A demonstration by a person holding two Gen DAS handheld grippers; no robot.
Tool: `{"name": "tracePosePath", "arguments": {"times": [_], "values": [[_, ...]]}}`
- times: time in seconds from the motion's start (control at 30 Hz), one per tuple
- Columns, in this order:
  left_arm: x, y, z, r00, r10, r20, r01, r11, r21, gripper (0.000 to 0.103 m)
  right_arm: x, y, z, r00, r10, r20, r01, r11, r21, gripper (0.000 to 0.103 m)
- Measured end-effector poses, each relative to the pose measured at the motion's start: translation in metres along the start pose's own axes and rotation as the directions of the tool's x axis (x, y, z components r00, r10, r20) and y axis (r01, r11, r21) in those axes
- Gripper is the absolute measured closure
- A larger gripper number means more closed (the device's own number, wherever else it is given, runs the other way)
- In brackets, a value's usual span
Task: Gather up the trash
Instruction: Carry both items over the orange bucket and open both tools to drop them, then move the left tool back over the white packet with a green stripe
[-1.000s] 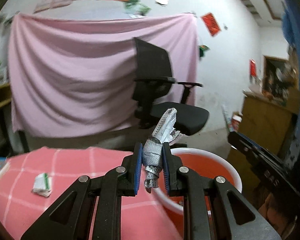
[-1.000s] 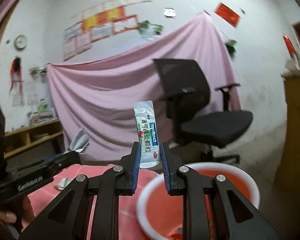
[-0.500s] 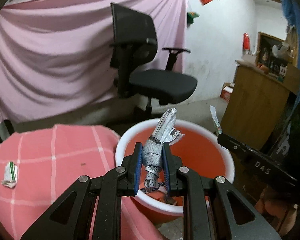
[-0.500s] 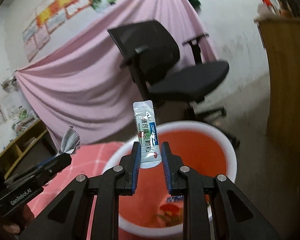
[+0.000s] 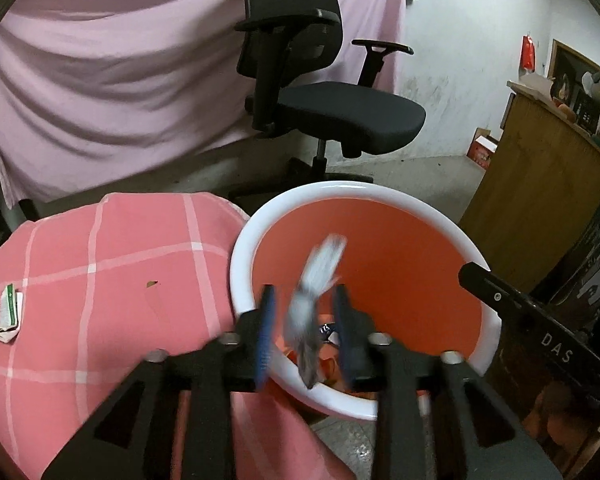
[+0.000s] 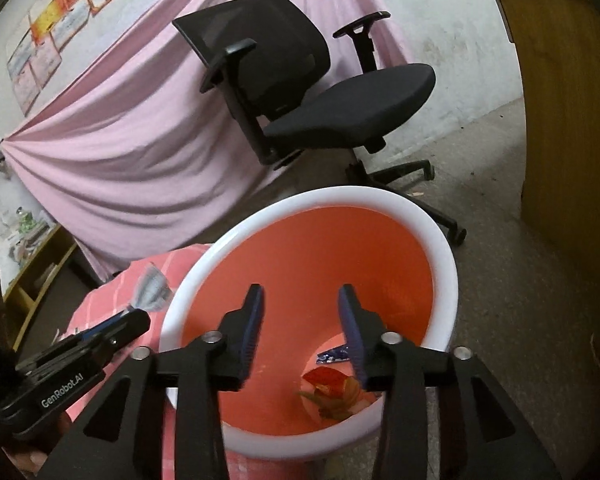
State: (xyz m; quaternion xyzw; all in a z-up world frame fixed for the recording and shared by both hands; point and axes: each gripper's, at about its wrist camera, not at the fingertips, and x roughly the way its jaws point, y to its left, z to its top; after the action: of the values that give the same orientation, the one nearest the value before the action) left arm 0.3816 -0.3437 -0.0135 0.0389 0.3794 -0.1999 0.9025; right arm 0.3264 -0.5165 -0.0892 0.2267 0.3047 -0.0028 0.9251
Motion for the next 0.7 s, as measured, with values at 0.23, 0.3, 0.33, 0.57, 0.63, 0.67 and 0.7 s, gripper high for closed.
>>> {"name": "tracePosePath", "arguments": {"times": [0.23,0.3,0.33,0.57,0.63,0.67,0.7], "values": [[-0.010,0.012,-0.005,0.999,0.016,0.028,-0.015,1.000,-0.024,0.062,0.002,0.002,-0.002,0.999,-0.032,-0.003,0.032,0.999,-0.035,0.052],[-0.017,0.019,-0.008,0.998,0.033,0.047,-0.030,0.998,-0.047,0.062,0.000,0.003,-0.001,0.999,-0.041,0.016,0.041,0.998,-0.049,0.052],[-0.020,0.022,-0.009,0.998,0.038,0.056,-0.035,0.998,-0.058,0.062,-0.001,0.005,-0.001,0.999,-0.044,0.028,0.046,0.997,-0.058,0.051],[-0.052,0.053,-0.014,0.987,0.088,0.135,-0.071,0.990,-0.121,0.049,-0.008,0.033,0.001,0.993,-0.003,0.116,0.019,0.991,-0.136,0.031],[-0.063,0.062,-0.014,0.981,0.100,0.169,-0.078,0.988,-0.133,0.044,-0.012,0.046,0.000,0.989,0.015,0.148,0.010,0.986,-0.168,0.025],[-0.070,0.067,-0.015,0.976,0.105,0.189,-0.080,0.987,-0.139,0.038,-0.012,0.052,0.000,0.987,0.021,0.161,0.008,0.984,-0.178,0.023],[-0.078,0.072,-0.015,0.971,0.113,0.213,-0.083,0.986,-0.146,0.034,-0.013,0.058,0.001,0.984,0.028,0.178,0.006,0.982,-0.189,0.020]]}}
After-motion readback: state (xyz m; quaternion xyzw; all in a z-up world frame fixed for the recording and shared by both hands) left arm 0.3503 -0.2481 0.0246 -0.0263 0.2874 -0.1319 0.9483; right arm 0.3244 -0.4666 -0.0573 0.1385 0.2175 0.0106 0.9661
